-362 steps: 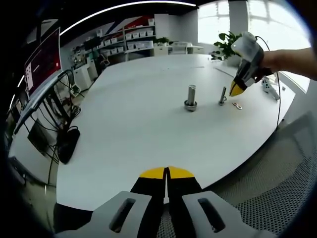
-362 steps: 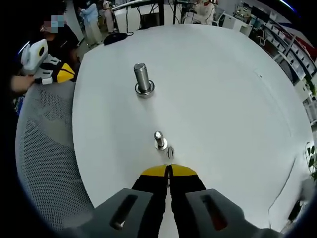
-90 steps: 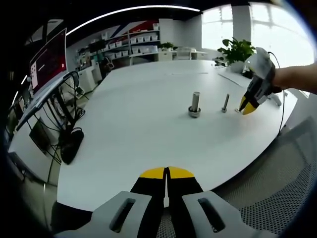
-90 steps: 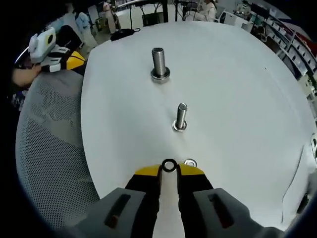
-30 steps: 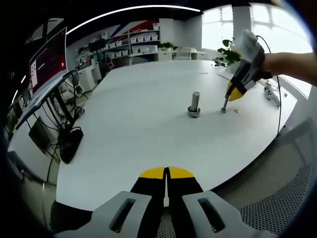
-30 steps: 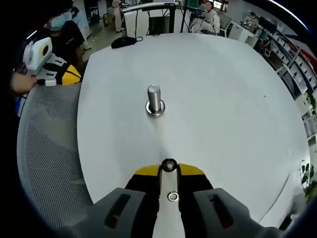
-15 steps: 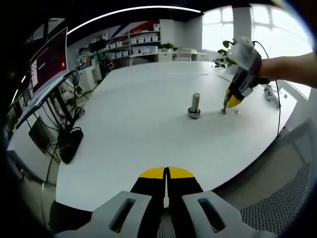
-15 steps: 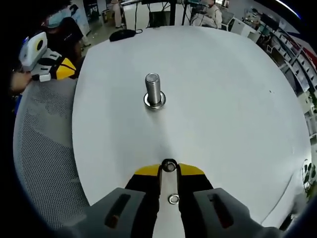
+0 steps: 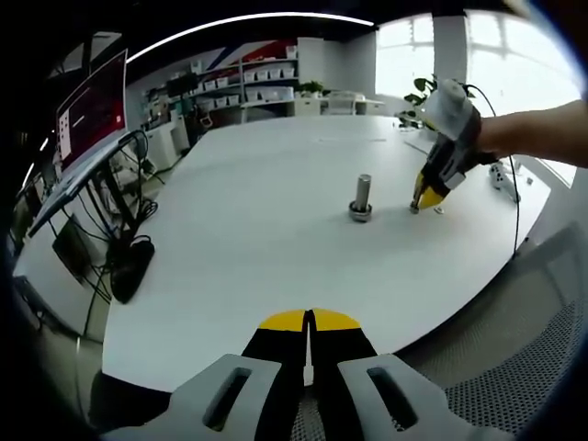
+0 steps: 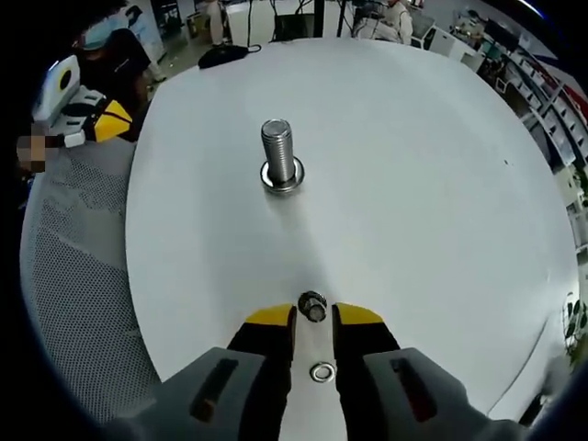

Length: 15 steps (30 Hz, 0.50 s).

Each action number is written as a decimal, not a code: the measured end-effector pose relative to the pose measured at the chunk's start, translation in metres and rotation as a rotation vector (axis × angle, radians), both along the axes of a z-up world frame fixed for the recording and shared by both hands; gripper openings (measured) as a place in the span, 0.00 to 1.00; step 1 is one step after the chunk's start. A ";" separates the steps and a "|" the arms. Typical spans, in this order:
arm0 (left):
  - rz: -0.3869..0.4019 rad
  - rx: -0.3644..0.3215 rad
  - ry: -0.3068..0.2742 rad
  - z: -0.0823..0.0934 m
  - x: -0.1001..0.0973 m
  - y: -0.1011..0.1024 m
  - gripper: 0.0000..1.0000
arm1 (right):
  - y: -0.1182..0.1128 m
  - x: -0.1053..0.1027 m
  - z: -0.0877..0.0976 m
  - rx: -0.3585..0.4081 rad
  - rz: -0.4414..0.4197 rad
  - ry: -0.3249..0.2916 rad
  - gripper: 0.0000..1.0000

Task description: Place the washer onto the threaded stud by aligning its center hole with the stud, sliding it down to the base, and recovering from edge contact or off-axis alignment until the washer reaches the visible bottom stop.

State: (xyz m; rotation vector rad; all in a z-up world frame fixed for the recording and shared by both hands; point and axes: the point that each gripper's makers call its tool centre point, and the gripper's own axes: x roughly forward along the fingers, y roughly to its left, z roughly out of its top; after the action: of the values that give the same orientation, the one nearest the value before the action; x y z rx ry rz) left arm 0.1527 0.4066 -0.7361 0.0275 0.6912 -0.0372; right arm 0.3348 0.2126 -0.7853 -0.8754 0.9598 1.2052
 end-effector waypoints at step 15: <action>0.001 0.002 0.005 -0.001 -0.001 0.000 0.00 | -0.016 -0.004 0.012 0.045 -0.046 0.013 0.21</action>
State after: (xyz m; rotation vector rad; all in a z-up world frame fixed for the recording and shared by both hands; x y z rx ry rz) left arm 0.1521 0.4070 -0.7367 0.0287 0.6963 -0.0359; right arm 0.3313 0.1968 -0.7728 -0.8070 0.9549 1.1905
